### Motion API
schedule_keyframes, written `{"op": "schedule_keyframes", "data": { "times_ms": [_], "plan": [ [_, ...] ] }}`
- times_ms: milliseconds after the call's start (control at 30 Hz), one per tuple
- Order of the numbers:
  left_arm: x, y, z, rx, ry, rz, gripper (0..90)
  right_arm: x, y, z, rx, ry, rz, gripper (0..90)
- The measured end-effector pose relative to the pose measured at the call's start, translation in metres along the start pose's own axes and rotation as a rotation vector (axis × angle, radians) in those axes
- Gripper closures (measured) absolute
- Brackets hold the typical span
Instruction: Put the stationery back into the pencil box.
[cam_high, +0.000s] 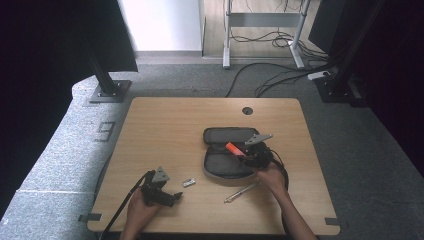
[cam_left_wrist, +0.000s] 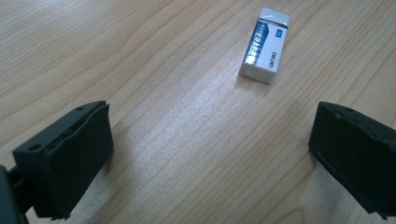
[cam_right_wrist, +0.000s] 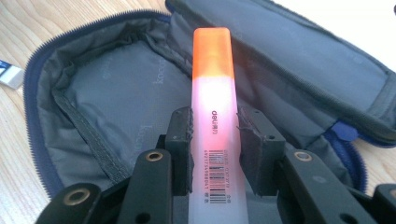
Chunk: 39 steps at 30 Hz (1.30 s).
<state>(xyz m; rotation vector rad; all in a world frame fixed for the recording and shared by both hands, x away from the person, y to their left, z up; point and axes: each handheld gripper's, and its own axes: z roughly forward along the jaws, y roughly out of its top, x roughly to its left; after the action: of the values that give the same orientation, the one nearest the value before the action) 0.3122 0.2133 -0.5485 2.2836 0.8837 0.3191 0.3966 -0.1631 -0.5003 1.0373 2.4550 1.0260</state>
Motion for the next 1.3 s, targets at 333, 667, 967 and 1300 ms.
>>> {"op": "schedule_keyframes", "data": {
  "times_ms": [333,667,967,1300],
  "plan": [
    [0.000,0.000,0.000,0.000,0.000,0.000,0.0,0.000,-0.009,0.014,0.039,0.004,-0.001,65.1],
    [0.000,0.000,0.000,0.000,0.000,0.000,0.0,-0.003,-0.014,0.018,0.059,0.009,0.002,64.1],
    [0.000,0.000,0.000,0.000,0.000,0.000,0.0,-0.004,-0.011,0.012,0.041,-0.016,0.006,45.5],
    [0.000,0.000,0.000,-0.001,-0.001,0.000,0.0,0.000,-0.005,-0.004,0.037,-0.036,0.006,26.6]
  ]
}}
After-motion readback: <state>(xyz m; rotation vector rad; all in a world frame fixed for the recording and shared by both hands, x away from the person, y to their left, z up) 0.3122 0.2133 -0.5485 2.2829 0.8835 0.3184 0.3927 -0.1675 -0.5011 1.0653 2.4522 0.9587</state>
